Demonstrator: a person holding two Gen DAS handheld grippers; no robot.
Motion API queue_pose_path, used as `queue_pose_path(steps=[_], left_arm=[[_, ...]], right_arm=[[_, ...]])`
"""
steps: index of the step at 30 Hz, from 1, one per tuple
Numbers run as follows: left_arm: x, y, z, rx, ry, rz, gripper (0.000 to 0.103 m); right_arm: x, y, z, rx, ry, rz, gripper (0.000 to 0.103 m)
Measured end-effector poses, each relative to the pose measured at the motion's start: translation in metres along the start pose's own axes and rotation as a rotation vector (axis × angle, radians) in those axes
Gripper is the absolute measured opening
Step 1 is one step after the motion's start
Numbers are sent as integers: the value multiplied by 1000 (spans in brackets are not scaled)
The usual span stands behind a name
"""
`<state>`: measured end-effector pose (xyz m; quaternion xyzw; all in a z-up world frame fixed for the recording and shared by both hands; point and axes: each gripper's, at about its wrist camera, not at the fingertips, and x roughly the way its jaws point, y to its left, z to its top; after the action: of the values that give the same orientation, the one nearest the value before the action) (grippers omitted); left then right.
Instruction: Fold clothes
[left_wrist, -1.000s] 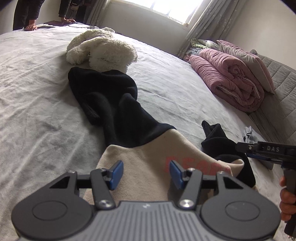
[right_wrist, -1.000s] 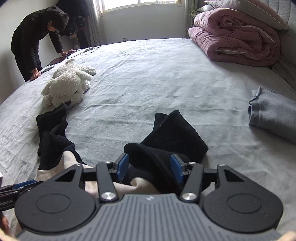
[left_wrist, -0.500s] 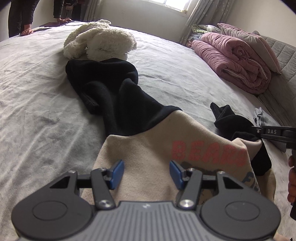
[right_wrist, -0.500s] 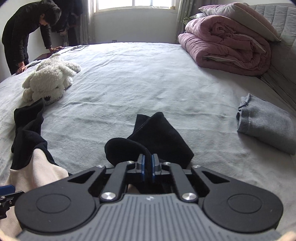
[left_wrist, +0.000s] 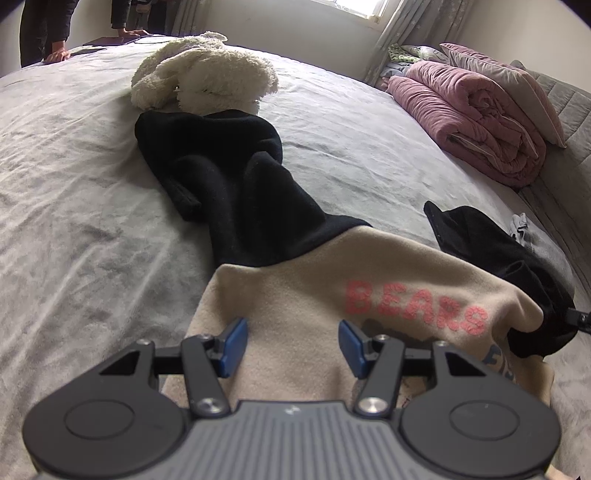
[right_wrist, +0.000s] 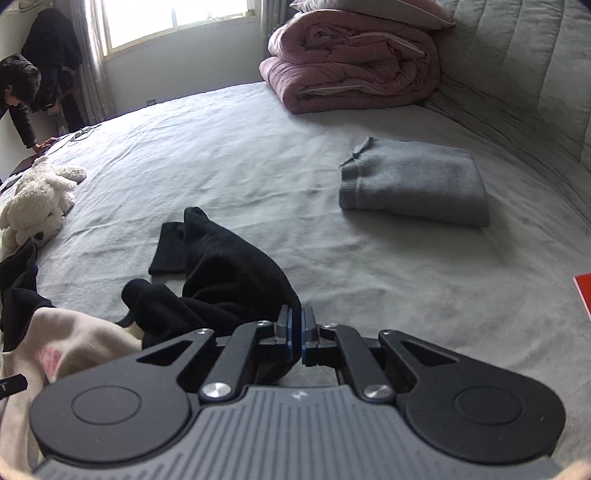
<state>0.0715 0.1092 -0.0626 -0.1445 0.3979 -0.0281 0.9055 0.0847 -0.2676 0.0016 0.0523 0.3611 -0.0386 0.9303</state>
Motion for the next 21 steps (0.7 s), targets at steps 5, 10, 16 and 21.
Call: queue_pose_path(steps=[5, 10, 16, 21], left_arm=[[1, 1, 1, -5, 3, -1, 56], [1, 2, 1, -11, 8, -5, 56], [2, -2, 0, 22, 5, 13, 56], [2, -1, 0, 18, 6, 11, 56]], right_arm=[[6, -25, -18, 69, 70, -25, 4], [24, -35, -44, 89, 140, -52, 4], [20, -29, -41, 64, 131, -61, 13], [13, -36, -36, 100, 123, -21, 19]])
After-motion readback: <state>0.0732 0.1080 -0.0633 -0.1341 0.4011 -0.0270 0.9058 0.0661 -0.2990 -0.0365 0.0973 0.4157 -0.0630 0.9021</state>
